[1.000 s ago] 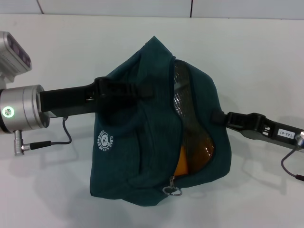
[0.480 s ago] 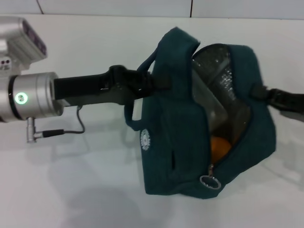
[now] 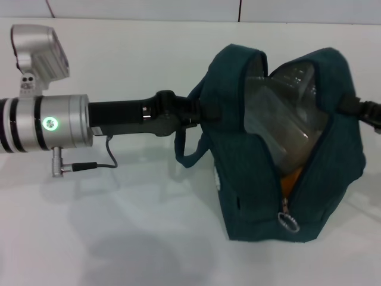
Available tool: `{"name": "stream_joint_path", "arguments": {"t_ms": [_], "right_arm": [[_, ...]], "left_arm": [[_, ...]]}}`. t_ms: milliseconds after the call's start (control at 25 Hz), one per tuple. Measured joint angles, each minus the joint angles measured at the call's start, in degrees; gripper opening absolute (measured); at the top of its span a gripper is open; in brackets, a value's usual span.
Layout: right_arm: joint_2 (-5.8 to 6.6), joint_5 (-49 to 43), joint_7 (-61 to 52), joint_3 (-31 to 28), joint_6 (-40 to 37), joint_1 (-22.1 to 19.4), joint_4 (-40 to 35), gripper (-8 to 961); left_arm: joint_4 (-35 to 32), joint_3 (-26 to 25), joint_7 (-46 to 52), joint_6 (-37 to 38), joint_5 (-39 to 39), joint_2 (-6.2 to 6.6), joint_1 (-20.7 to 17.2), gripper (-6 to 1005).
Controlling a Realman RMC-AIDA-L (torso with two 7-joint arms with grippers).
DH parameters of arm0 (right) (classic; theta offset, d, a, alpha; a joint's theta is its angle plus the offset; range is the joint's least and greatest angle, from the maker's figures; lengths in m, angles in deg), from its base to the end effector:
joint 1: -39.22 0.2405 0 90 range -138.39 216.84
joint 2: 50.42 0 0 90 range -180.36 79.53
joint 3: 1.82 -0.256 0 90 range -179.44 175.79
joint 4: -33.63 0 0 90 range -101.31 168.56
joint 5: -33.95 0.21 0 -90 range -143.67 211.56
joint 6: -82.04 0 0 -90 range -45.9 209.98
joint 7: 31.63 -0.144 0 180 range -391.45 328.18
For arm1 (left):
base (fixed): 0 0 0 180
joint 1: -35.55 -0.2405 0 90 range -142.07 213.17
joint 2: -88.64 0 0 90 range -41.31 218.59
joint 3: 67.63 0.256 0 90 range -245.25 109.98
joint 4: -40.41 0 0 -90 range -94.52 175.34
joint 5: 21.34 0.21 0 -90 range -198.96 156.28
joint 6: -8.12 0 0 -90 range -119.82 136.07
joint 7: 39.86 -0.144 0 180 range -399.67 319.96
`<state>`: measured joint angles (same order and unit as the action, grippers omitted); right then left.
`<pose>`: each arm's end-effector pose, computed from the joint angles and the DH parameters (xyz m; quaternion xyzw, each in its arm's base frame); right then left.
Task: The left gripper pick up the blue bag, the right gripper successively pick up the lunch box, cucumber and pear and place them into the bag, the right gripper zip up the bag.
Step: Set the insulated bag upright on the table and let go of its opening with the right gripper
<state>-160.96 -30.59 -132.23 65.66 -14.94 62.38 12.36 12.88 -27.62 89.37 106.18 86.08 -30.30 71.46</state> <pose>0.2673 0.2958 0.0295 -0.7647 0.4387 0.4720 0.0049 -0.2155 0.3243 -0.0175 0.7412 0.5738 0.3232 0.1299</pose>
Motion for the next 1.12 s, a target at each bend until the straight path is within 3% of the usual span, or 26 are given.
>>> {"name": "stream_joint_path", "arguments": {"t_ms": [320, 1000, 1120], "right_arm": [[-0.5, -1.83, 0.92, 0.25, 2.6, 0.67, 0.19, 46], [-0.16, -1.91, 1.26, -0.28, 2.46, 0.25, 0.1, 61], [-0.11, -1.77, 2.6, -0.39, 1.26, 0.04, 0.26, 138]], "left_arm": [[0.46, 1.27, -0.24, -2.07, 0.19, -0.21, 0.14, 36], [0.42, 2.01, -0.14, -2.42, -0.02, -0.15, 0.3, 37], [0.4, 2.0, -0.23, -2.37, -0.04, -0.09, 0.31, 37]]}}
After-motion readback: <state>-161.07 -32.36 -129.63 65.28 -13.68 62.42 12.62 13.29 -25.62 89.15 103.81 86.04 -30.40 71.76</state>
